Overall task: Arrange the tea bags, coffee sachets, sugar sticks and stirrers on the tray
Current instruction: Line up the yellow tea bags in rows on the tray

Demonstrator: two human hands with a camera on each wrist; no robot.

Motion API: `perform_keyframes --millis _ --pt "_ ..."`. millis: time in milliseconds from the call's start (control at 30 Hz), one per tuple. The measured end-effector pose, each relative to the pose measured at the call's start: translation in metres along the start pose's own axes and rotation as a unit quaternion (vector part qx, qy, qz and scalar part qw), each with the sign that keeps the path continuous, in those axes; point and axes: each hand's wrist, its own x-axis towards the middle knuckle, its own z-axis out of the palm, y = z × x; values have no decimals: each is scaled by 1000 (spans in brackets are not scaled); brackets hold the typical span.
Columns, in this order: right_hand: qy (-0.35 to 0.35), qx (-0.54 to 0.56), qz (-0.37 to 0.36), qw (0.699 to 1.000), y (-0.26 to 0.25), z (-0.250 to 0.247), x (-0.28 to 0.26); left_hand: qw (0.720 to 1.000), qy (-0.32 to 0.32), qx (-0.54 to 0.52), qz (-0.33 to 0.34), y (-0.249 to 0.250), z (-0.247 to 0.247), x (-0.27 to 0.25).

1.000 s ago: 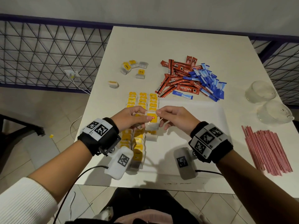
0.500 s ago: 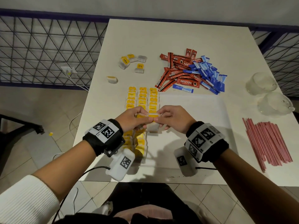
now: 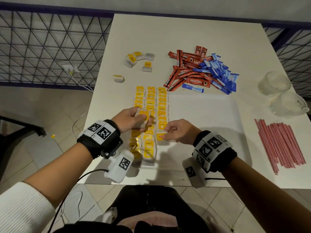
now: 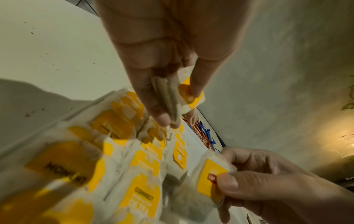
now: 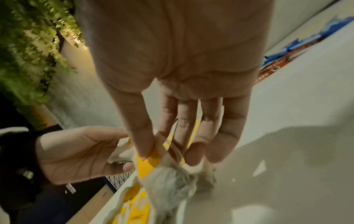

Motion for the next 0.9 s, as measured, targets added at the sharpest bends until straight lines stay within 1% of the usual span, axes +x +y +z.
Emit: perform_keyframes --millis 67,167,267,333,433,633,700,800,833,900 --pt "-6 -22 5 1000 -2 0 1 999 10 32 7 -1 -2 1" --pt "-11 -32 25 999 -3 -1 5 998 6 65 18 -3 -5 2" --pt "32 -38 39 998 2 -1 13 997 5 72 21 -3 -5 2" --pt "59 -23 45 997 5 0 18 994 16 102 33 -2 -4 0" --pt "80 -22 43 996 8 0 24 989 29 140 48 0 -4 -1" --pt "75 -31 46 996 5 2 26 990 0 138 39 2 -5 0" --pt "85 -33 49 995 3 0 25 988 -6 146 45 2 -4 1" --pt "116 -18 25 993 -1 -7 17 992 -12 119 41 -1 2 4" --pt "114 8 7 993 -3 -9 13 993 -16 112 38 -1 5 4" --pt "83 72 -30 994 -7 -13 2 994 -23 106 30 -4 11 6"
